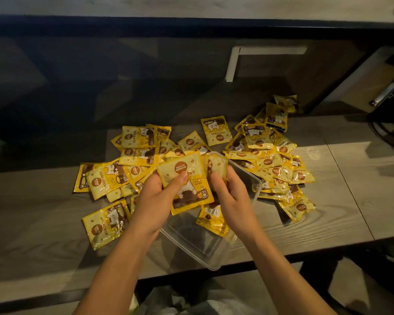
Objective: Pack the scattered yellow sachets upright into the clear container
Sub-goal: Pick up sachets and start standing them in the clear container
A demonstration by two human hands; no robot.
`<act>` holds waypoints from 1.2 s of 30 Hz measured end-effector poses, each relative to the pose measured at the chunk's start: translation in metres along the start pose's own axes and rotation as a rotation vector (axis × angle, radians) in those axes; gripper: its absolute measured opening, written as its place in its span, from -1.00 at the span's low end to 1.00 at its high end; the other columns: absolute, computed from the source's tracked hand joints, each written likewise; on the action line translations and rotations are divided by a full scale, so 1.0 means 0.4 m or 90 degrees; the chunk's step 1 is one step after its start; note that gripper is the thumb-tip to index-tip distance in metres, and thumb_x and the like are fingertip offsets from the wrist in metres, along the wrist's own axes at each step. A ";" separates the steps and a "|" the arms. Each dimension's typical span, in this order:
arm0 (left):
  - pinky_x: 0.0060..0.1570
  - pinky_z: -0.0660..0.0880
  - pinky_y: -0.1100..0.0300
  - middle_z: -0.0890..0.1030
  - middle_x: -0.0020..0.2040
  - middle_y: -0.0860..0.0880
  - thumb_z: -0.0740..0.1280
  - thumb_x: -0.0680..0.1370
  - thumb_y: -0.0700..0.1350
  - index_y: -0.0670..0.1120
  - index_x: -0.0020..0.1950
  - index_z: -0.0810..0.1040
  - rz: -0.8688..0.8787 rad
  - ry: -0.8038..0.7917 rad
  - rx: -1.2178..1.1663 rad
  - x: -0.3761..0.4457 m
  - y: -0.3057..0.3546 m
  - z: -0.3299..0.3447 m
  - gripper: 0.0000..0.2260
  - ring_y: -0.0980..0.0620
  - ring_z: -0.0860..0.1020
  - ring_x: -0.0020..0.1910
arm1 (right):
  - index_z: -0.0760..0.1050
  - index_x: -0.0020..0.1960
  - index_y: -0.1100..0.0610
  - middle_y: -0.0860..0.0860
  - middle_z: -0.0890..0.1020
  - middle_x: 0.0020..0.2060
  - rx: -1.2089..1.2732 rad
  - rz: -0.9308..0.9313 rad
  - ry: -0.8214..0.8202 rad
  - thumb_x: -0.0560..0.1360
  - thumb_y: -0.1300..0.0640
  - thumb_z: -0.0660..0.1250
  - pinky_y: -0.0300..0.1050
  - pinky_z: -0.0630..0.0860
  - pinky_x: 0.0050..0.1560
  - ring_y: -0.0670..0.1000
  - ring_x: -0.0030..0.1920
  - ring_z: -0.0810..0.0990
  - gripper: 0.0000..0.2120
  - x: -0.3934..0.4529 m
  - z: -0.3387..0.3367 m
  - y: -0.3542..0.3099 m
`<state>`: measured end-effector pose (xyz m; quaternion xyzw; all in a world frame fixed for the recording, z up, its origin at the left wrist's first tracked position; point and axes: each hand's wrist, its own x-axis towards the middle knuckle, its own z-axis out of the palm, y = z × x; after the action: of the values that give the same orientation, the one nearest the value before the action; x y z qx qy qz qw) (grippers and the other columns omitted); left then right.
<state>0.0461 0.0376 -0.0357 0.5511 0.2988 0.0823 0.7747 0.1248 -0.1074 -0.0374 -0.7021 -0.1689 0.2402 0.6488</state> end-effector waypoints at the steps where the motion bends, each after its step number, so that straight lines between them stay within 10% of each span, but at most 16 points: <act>1: 0.19 0.54 -0.10 0.72 0.09 -0.03 0.39 0.58 -0.07 0.02 0.12 0.67 0.007 -0.001 0.018 0.003 0.004 -0.003 -0.85 -0.04 0.68 0.12 | 0.51 0.18 0.01 0.13 0.65 0.00 0.005 0.010 -0.010 0.65 -0.03 0.17 0.03 0.61 -0.14 0.19 -0.02 0.64 -0.79 0.000 -0.001 0.002; 5: 0.14 0.56 -0.05 0.72 0.08 -0.01 0.45 0.50 0.01 0.07 0.09 0.68 0.010 -0.043 0.053 0.007 0.015 0.004 -0.82 -0.04 0.68 0.11 | 0.53 0.21 -0.21 -0.14 0.63 0.15 0.012 0.089 -0.055 0.63 -0.19 0.10 -0.16 0.52 0.19 -0.11 0.19 0.59 -0.70 -0.008 -0.005 0.010; 8: 0.15 0.56 -0.04 0.71 0.11 -0.02 0.42 0.49 0.01 0.10 0.09 0.69 0.011 -0.069 0.028 0.003 0.006 0.027 -0.81 -0.03 0.67 0.14 | 0.44 0.38 -0.14 -0.11 0.53 0.33 0.033 0.174 -0.061 0.47 -0.45 0.08 0.06 0.37 0.40 -0.09 0.36 0.46 -0.38 -0.017 -0.011 0.028; 13: -0.20 0.53 0.46 0.69 -0.01 0.25 0.38 0.59 -0.11 0.08 0.19 0.55 0.083 -0.018 0.147 -0.010 -0.012 0.062 -0.80 0.31 0.64 -0.01 | 0.47 0.31 -0.06 -0.04 0.61 0.22 0.057 0.114 -0.100 0.58 -0.16 0.25 0.20 0.54 0.20 0.05 0.24 0.59 -0.65 -0.030 -0.024 0.027; 19: -0.04 0.51 0.45 0.44 0.21 0.41 0.43 0.54 -0.12 0.34 0.41 0.23 0.162 -0.001 0.259 -0.009 -0.012 0.077 -0.40 0.38 0.51 0.16 | 0.53 0.24 0.10 0.03 0.67 0.08 -0.076 0.022 -0.089 0.57 0.06 0.35 0.27 0.54 0.12 0.11 0.10 0.63 -0.73 -0.010 -0.070 0.029; 31: -0.13 0.43 0.50 0.60 0.01 0.31 0.39 0.58 -0.18 0.19 0.21 0.47 0.211 -0.121 0.495 0.038 0.011 0.056 -0.68 0.36 0.57 0.00 | 0.41 0.08 0.15 0.03 0.64 -0.15 -0.383 -0.051 -0.164 0.57 -0.12 0.27 0.16 0.53 -0.14 0.06 -0.16 0.62 -0.67 0.034 -0.122 0.029; 36: -0.22 0.41 0.45 0.59 -0.06 0.25 0.37 0.59 -0.15 0.28 0.05 0.47 0.227 -0.034 0.500 0.020 -0.001 0.034 -0.71 0.28 0.55 -0.07 | 0.41 0.35 0.15 0.07 0.56 0.18 -0.366 -0.023 -0.215 0.60 -0.05 0.08 -0.02 0.42 0.15 0.04 0.17 0.50 -0.57 0.052 -0.140 0.014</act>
<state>0.0602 0.0300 -0.0362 0.8490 0.1875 0.0809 0.4874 0.1726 -0.1430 -0.0428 -0.8036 -0.3469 0.2842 0.3913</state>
